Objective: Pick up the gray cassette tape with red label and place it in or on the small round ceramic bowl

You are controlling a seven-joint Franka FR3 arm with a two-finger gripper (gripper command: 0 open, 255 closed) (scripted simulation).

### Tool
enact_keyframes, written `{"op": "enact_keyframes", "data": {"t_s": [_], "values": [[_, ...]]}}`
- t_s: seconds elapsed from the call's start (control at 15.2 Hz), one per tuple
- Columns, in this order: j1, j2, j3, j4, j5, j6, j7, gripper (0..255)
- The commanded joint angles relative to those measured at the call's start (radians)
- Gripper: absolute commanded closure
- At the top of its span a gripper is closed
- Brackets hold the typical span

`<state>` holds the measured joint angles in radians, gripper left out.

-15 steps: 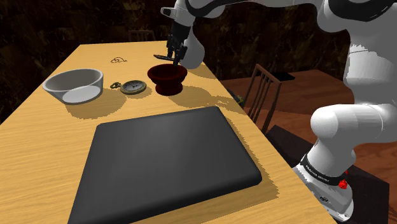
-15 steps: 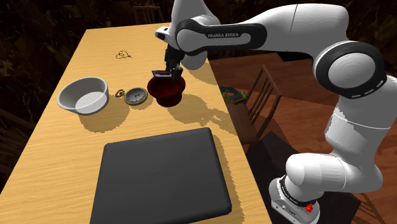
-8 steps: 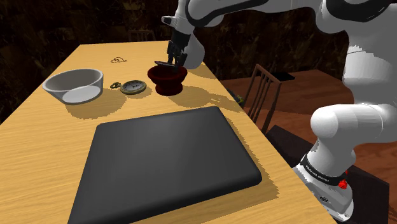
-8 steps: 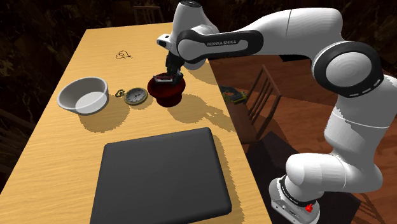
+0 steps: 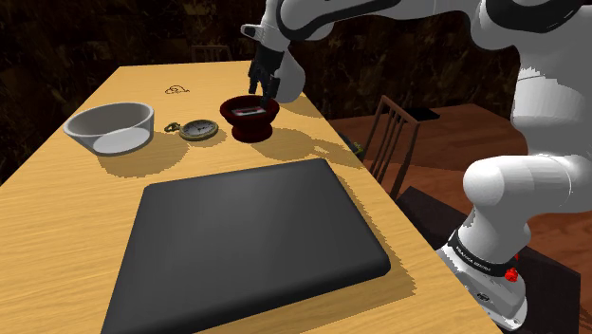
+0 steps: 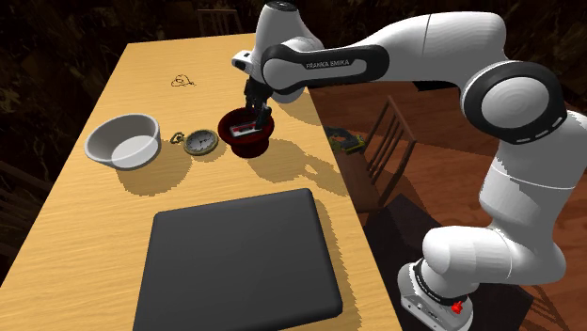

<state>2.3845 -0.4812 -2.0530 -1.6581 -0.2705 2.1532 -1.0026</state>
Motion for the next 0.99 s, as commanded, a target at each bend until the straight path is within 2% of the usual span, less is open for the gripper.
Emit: {"op": "enact_keyframes", "data": {"t_s": [0.0,0.13,0.4,0.92], "values": [[0.000,0.000,0.000,0.000,0.000,0.000,0.000,0],[0.000,0.000,0.000,0.000,0.000,0.000,0.000,0],[-0.068,0.064,0.055,0.044,0.063,-0.093,-0.038,0],[-0.068,0.063,0.055,0.044,0.063,-0.093,-0.038,0]]}}
